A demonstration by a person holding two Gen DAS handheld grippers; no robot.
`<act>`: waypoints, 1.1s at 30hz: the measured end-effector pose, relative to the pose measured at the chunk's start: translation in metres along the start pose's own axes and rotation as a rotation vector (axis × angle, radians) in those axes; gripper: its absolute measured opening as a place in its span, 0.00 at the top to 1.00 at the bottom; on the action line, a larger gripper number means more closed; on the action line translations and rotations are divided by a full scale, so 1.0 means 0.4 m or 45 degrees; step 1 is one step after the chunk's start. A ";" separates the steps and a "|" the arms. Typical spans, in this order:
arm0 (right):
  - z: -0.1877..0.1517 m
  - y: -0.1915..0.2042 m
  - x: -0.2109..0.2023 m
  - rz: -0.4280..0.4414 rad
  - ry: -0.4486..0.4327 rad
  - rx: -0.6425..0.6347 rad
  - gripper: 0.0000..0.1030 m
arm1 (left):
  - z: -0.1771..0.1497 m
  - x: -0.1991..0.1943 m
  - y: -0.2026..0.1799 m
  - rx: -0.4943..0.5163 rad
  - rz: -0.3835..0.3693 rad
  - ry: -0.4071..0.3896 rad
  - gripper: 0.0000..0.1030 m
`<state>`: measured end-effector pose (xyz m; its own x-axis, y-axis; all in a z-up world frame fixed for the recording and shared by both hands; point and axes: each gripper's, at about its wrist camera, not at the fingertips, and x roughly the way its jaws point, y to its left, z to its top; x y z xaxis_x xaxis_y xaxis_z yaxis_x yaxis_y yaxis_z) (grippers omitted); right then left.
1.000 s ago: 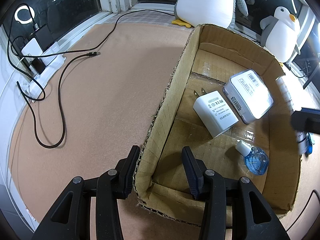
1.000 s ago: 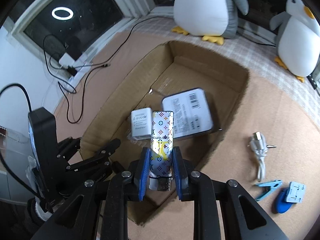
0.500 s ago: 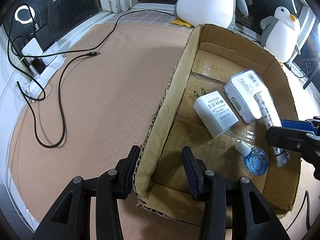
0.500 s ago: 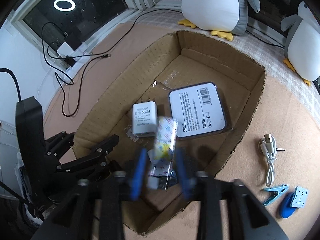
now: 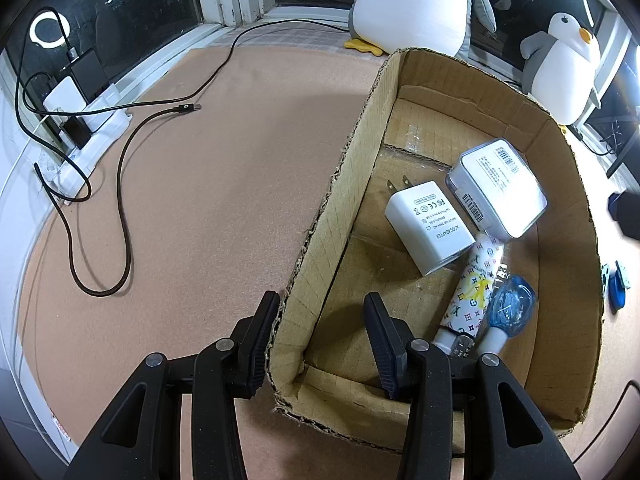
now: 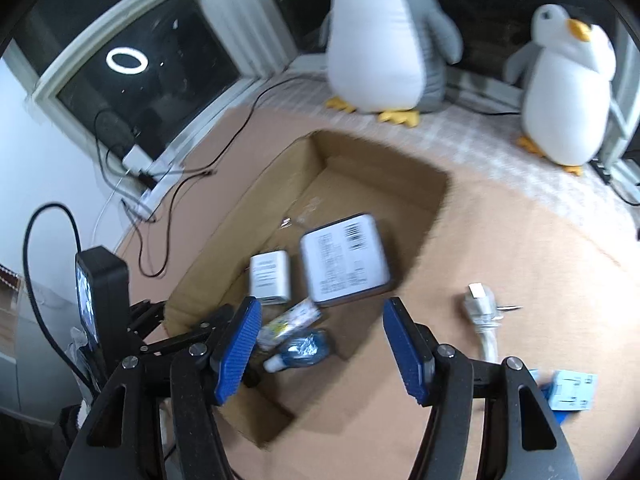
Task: Organize rigid objects
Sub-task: 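Carry the patterned lighter into the box and open the right tool, then return the right tool and grasp the white USB cable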
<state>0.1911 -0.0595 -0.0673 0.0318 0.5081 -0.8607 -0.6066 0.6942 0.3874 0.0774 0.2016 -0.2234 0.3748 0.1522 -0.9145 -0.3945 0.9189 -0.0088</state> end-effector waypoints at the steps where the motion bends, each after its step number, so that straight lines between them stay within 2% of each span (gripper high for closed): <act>1: 0.001 -0.016 -0.010 -0.005 -0.008 0.015 0.42 | 0.000 0.000 0.000 0.000 0.000 0.000 0.54; 10: -0.012 -0.162 -0.076 -0.104 -0.048 0.082 0.42 | 0.000 0.001 0.000 0.001 0.002 0.000 0.54; 18: -0.035 -0.256 -0.036 -0.197 0.058 0.126 0.42 | 0.000 -0.001 0.000 0.005 0.009 0.001 0.54; 27: -0.059 -0.282 0.046 -0.221 0.165 0.081 0.43 | 0.001 -0.002 -0.001 0.006 0.009 0.001 0.54; 33: -0.061 -0.274 0.091 -0.245 0.206 0.048 0.53 | 0.001 -0.002 -0.002 0.004 0.008 0.001 0.54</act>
<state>0.2394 -0.1295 -0.1492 0.0143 0.2782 -0.9604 -0.5716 0.7904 0.2205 0.0780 0.2008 -0.2225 0.3717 0.1576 -0.9149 -0.3942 0.9190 -0.0019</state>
